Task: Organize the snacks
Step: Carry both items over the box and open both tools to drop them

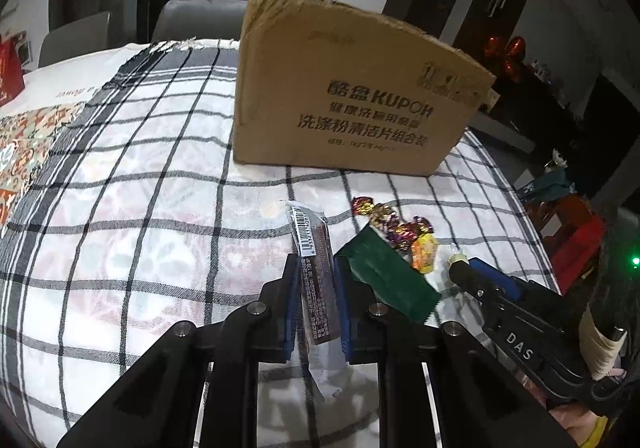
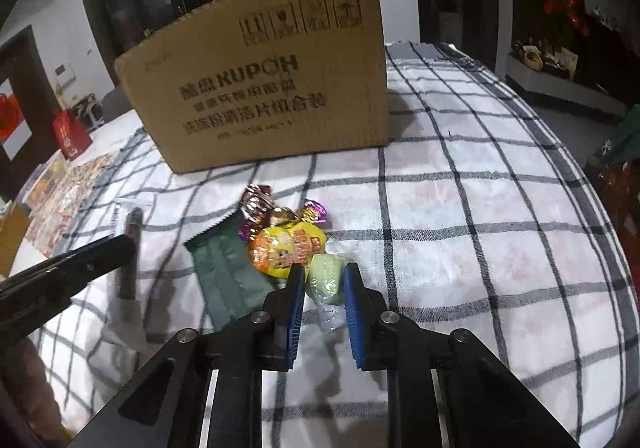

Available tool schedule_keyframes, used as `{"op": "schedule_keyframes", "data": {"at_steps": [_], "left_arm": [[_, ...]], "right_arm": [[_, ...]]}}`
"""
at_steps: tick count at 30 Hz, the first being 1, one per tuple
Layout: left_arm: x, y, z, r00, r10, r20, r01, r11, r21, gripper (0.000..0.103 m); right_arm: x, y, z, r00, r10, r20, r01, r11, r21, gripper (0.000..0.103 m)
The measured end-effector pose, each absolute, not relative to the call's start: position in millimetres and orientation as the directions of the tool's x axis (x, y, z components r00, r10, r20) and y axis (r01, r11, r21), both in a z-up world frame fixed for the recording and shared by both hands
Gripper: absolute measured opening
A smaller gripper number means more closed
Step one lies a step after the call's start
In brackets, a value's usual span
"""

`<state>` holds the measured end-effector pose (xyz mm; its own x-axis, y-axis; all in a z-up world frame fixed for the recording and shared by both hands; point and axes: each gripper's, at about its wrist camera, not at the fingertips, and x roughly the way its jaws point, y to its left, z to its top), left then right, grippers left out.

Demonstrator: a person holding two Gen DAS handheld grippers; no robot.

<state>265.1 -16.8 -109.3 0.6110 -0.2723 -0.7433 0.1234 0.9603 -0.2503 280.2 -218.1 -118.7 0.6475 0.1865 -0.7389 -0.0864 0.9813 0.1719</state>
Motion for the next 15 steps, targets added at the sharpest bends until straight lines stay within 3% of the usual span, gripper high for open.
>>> {"op": "schedule_keyframes", "data": {"at_steps": [15], "left_arm": [[247,-26,-41,0.699,-0.311,-0.644,0.212,0.950,-0.229,0.017]], "right_arm": [[257,-214,-27,0.762,0.296,-0.576,-0.201,0.954,0.224,0.021]]}}
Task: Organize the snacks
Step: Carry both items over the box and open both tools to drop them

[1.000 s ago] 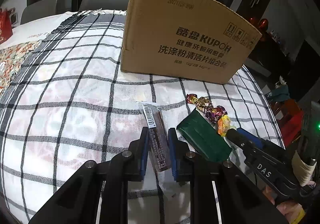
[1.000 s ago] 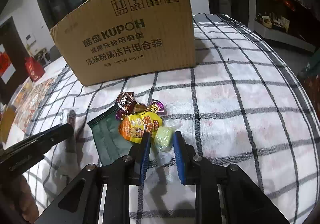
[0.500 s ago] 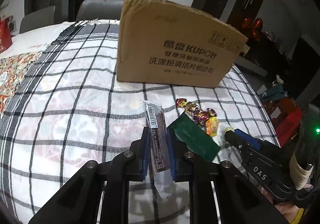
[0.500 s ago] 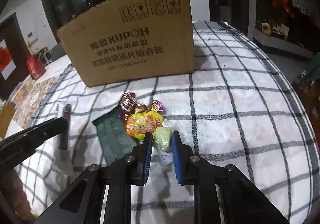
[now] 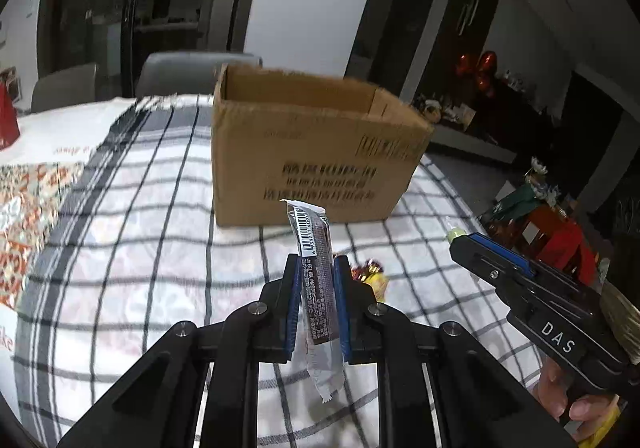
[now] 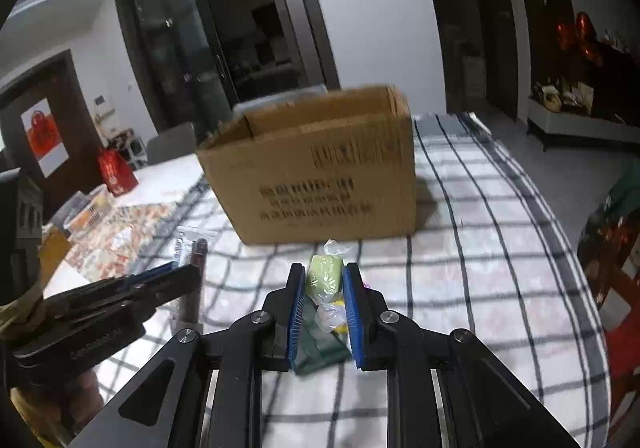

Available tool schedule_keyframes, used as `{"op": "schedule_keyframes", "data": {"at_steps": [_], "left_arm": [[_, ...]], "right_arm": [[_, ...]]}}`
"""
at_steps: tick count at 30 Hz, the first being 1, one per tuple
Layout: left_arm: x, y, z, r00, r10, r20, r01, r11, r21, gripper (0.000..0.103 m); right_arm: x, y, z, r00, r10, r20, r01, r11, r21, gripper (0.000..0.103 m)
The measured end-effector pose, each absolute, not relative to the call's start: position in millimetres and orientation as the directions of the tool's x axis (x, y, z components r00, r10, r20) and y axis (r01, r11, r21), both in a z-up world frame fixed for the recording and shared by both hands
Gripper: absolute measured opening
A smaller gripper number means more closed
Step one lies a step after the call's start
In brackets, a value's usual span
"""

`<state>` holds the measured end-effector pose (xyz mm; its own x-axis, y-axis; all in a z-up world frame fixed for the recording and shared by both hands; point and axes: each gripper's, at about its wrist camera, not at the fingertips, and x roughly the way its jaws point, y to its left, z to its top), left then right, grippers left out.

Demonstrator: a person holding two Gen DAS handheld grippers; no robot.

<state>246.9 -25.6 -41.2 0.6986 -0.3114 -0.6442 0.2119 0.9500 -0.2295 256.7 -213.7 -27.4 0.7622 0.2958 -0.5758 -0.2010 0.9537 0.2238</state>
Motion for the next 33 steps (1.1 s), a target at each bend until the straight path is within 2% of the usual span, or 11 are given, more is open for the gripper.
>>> {"op": "schedule_keyframes", "data": {"at_steps": [15,24,33], "left_arm": [[273,-19,29,0.790,-0.297,-0.537,0.242,0.955,-0.171,0.017],[310,-20,62,0.816,-0.294,-0.497,0.264,0.956,-0.131,0.017],[359,-22,69,0.823,-0.290,-0.488,0.268,0.956,-0.117,0.017]], "right_arm": [[289,-207,40,0.819,0.345,-0.458,-0.284,0.938,0.198,0.021],[326,-201,60,0.823,0.354,-0.444,-0.307,0.935,0.176,0.021],[362,-198,72,0.839,0.335,-0.429,-0.314,0.941,0.122,0.021]]}}
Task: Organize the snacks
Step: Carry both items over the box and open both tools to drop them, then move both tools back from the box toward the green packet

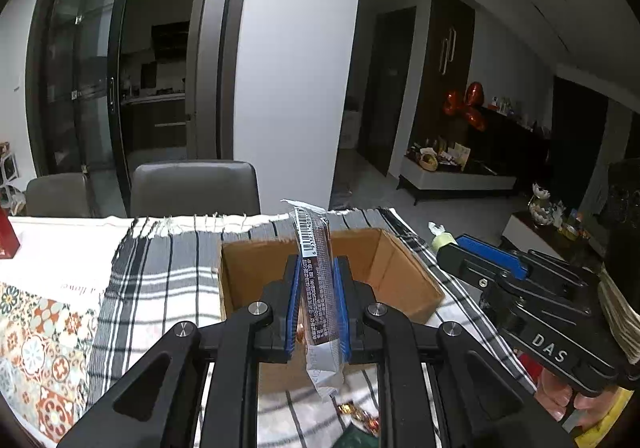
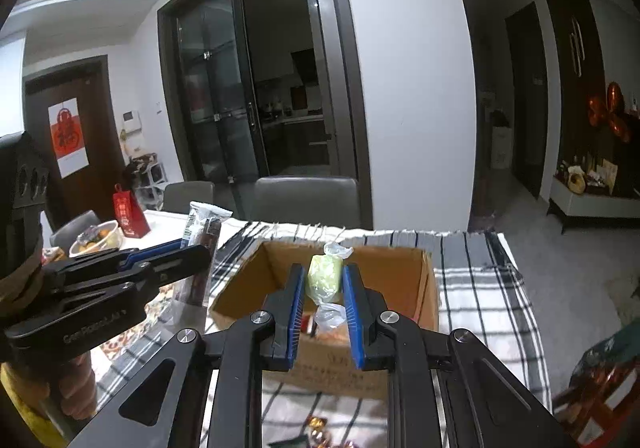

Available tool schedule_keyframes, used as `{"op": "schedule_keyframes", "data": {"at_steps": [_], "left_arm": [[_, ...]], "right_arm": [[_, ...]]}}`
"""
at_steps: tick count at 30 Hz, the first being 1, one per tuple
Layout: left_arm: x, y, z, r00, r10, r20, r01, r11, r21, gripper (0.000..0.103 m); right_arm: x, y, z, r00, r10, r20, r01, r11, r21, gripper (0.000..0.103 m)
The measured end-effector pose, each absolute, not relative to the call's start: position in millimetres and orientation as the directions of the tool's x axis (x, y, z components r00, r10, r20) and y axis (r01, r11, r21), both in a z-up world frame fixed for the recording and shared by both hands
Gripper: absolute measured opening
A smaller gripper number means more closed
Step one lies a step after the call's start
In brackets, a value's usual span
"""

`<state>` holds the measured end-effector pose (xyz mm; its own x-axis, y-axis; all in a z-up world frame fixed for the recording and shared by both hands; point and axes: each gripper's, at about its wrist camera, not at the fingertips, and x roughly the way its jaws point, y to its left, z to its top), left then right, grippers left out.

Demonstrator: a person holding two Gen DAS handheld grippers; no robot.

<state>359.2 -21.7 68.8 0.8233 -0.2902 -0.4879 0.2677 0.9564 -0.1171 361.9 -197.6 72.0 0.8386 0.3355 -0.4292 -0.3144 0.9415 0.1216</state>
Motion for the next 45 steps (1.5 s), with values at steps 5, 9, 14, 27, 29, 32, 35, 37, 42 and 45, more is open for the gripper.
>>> {"op": "schedule_keyframes", "data": {"at_steps": [5,9,14,27,29,32,35,37,42,45], "left_arm": [[387,-25,64,0.829,-0.270,-0.490,0.262,0.961,-0.086,0.017],[410,-30,55,0.812,-0.253,-0.526,0.259,0.964,-0.064,0.020],[410,-31,53,0.828,-0.227,-0.513,0.244,0.969,-0.036,0.055],[336,-39,49,0.842,-0.242,-0.482,0.275,0.962,-0.003,0.057],[324,-39,46,0.845,-0.238,-0.479,0.274,0.962,0.006,0.057],[308,-40,40,0.844,-0.235,-0.482,0.276,0.961,0.015,0.057],[294,-40,31,0.841,-0.234,-0.488,0.280,0.960,0.023,0.057],[285,-39,24,0.835,-0.245,-0.493,0.291,0.956,0.019,0.057],[271,-40,8,0.817,-0.262,-0.514,0.315,0.949,0.016,0.061],[266,-42,-5,0.803,-0.261,-0.535,0.328,0.944,0.031,0.062]], "right_arm": [[383,-198,67,0.838,0.329,-0.435,-0.312,0.943,0.114,0.021],[401,-200,61,0.827,0.324,-0.459,-0.302,0.945,0.123,0.021],[408,-207,53,0.831,0.295,-0.472,-0.272,0.955,0.119,0.041],[343,-219,40,0.827,0.320,-0.463,-0.299,0.947,0.120,0.041],[335,-220,37,0.823,0.322,-0.469,-0.302,0.946,0.119,0.041],[321,-221,31,0.817,0.328,-0.474,-0.306,0.944,0.126,0.042],[310,-222,24,0.813,0.326,-0.483,-0.304,0.944,0.127,0.042],[301,-222,18,0.810,0.322,-0.490,-0.299,0.946,0.127,0.042],[286,-222,0,0.801,0.314,-0.509,-0.286,0.949,0.134,0.051],[284,-220,-11,0.785,0.310,-0.537,-0.288,0.949,0.126,0.051]]}}
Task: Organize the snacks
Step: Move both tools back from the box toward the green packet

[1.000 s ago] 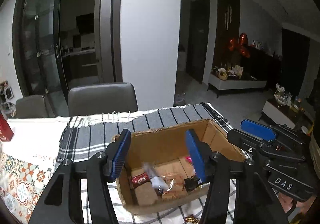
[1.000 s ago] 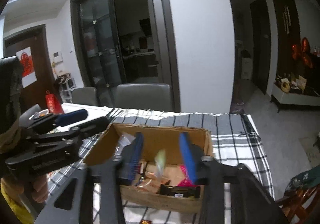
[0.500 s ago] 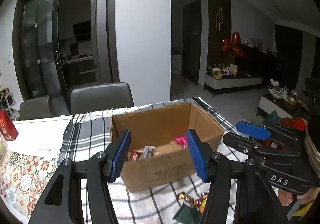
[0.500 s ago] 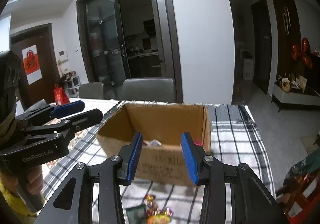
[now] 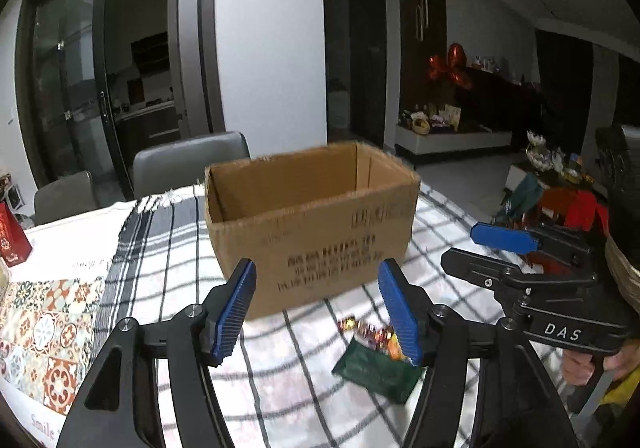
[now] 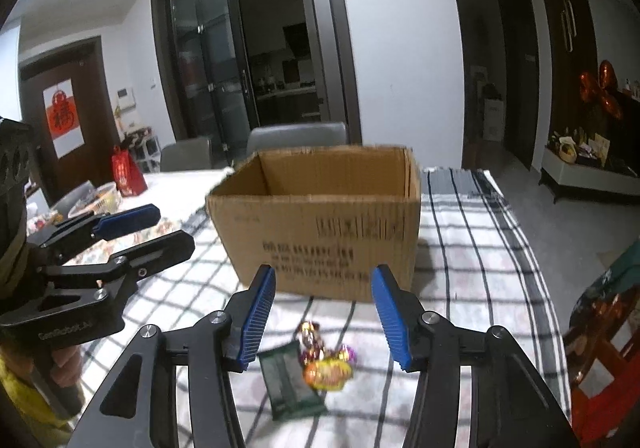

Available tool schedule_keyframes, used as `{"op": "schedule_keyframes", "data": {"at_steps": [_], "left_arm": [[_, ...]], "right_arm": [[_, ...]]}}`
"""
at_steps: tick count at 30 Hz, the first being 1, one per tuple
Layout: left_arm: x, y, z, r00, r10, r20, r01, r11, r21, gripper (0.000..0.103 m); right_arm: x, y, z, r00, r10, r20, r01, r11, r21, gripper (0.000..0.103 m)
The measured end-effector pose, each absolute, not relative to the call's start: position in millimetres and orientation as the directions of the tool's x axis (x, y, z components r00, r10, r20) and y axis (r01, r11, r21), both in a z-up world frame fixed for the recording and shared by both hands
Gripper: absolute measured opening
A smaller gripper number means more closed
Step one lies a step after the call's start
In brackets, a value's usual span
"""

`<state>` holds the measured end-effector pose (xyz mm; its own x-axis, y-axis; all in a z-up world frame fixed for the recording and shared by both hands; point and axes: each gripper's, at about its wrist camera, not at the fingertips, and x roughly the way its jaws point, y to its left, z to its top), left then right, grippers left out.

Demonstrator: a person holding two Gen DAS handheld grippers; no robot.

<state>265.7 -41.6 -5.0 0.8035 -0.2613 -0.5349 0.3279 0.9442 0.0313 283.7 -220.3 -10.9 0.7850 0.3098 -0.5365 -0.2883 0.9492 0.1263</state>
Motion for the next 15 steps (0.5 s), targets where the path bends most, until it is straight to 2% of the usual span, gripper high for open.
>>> {"op": "schedule_keyframes", "data": {"at_steps": [12,15], "left_arm": [[263,-43,-59,0.715,-0.316,-0.623,0.414,0.910,0.013,0.062],[267,-45,-75,0.686,-0.329,-0.649,0.436,0.900,0.004,0.059]], "right_arm": [[282,-216,-65,0.694,0.308,-0.651,-0.285,0.948,0.145,0.051],[285,-213,-77,0.668,0.309,-0.677,-0.289,0.946,0.147,0.051]]}}
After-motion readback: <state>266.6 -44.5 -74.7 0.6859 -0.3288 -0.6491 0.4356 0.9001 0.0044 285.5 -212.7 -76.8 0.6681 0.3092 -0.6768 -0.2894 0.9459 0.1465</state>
